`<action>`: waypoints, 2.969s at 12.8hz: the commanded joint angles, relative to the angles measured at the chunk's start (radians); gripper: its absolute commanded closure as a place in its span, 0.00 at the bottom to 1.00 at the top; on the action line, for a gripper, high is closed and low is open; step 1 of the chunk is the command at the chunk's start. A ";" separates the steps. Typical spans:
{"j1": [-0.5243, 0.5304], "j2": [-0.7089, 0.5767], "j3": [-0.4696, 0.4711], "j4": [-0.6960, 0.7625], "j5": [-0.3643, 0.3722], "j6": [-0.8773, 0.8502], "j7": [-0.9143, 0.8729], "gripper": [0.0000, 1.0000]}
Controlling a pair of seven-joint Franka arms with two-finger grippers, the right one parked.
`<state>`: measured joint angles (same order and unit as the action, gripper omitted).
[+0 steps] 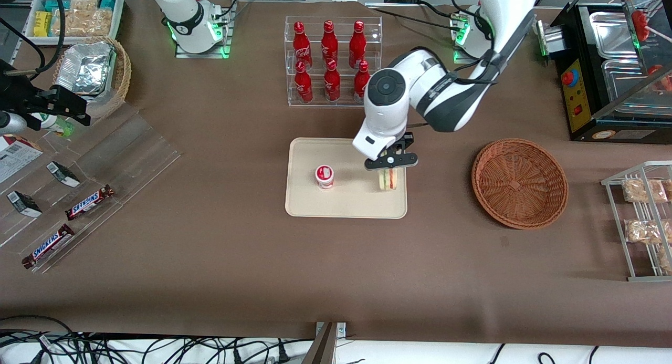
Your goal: Place sandwich from basket to tray
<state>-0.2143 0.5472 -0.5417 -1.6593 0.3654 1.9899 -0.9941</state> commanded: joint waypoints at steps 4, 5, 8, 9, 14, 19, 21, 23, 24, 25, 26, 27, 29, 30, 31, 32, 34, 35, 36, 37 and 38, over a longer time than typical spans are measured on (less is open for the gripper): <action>-0.037 0.082 0.003 0.038 0.109 0.039 -0.064 0.59; -0.042 0.094 0.005 0.038 0.109 0.067 -0.064 0.59; -0.057 0.120 0.006 0.041 0.151 0.070 -0.077 0.59; -0.057 0.129 0.006 0.042 0.168 0.072 -0.087 0.59; -0.059 0.155 0.006 0.055 0.193 0.081 -0.103 0.59; -0.074 0.183 0.009 0.069 0.236 0.081 -0.138 0.57; -0.073 0.183 0.009 0.069 0.237 0.081 -0.138 0.48; -0.065 0.177 0.008 0.070 0.239 0.079 -0.136 0.02; -0.065 0.172 0.008 0.069 0.234 0.076 -0.136 0.00; -0.062 0.165 0.006 0.069 0.233 0.073 -0.130 0.00; -0.056 0.148 0.006 0.069 0.225 0.066 -0.126 0.00; -0.040 0.134 0.003 0.069 0.221 0.058 -0.124 0.00; -0.004 0.091 -0.004 0.072 0.173 0.029 -0.121 0.00; 0.027 0.059 -0.012 0.070 0.132 0.026 -0.079 0.00; 0.062 0.028 -0.020 0.070 0.085 0.001 -0.017 0.00; 0.093 -0.002 -0.024 0.073 0.035 -0.034 0.039 0.00; 0.162 -0.055 -0.024 0.087 -0.060 -0.048 0.145 0.00; 0.174 -0.067 -0.024 0.104 -0.072 -0.078 0.172 0.00; 0.190 -0.069 -0.024 0.142 -0.074 -0.130 0.187 0.00; 0.197 -0.069 -0.023 0.180 -0.089 -0.178 0.221 0.00; 0.216 -0.069 -0.023 0.206 -0.101 -0.213 0.260 0.00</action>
<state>-0.0197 0.4783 -0.5540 -1.5107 0.2986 1.8524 -0.8038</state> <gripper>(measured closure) 0.000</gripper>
